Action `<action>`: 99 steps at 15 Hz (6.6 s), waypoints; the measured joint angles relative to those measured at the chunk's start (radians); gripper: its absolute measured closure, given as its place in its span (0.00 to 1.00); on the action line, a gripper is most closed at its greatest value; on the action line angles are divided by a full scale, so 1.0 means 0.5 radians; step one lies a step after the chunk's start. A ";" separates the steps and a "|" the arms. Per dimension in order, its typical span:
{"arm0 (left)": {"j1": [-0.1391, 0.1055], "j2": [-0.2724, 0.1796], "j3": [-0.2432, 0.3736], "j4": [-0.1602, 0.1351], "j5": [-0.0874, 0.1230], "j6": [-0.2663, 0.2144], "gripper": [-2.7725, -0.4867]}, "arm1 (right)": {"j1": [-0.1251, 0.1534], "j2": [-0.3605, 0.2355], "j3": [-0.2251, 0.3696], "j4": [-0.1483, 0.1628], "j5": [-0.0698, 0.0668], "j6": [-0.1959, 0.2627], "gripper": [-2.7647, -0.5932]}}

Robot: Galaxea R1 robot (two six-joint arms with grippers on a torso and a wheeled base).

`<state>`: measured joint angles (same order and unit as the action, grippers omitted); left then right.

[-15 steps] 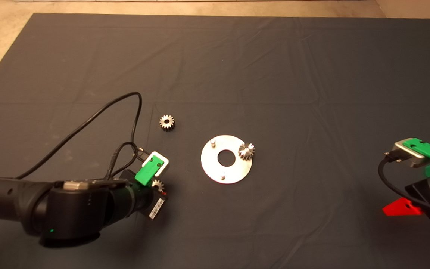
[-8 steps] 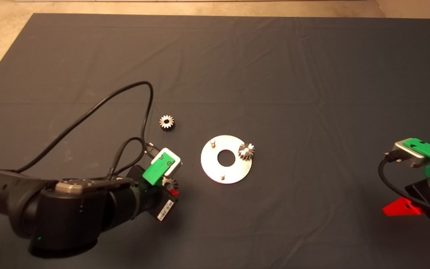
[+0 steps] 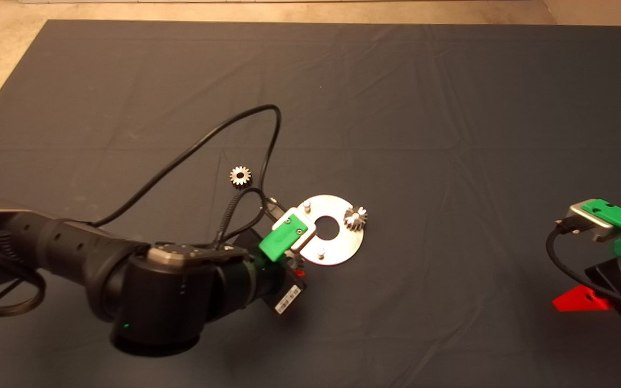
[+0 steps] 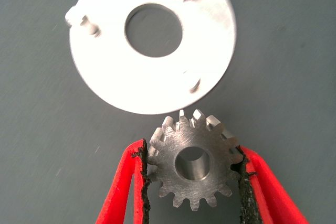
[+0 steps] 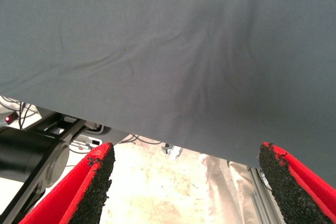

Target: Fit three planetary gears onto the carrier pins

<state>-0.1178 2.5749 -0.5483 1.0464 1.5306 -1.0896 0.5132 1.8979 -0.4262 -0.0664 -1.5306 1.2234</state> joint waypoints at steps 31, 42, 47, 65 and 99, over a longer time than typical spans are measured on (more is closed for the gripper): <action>-0.109 0.240 -0.303 -0.193 0.011 0.166 0.87 | 0.072 -0.001 0.000 0.024 0.000 -0.043 0.34; -0.107 0.248 -0.303 -0.200 0.009 0.202 0.87 | 0.079 -0.001 0.000 0.028 0.000 -0.043 0.34; -0.103 0.248 -0.303 -0.201 0.009 0.223 0.87 | 0.079 -0.001 0.000 0.030 0.000 -0.043 0.34; -0.036 0.269 -0.349 -0.201 0.002 0.366 0.87 | 0.079 -0.001 0.000 0.047 0.000 -0.046 0.34; -0.048 0.253 -0.446 -0.199 -0.016 0.521 0.88 | 0.079 -0.007 -0.001 0.051 0.000 -0.091 0.34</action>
<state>-0.1417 2.7013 -0.7715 0.9468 1.5226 -0.8289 0.5526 1.8945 -0.4266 -0.0409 -1.5306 1.1781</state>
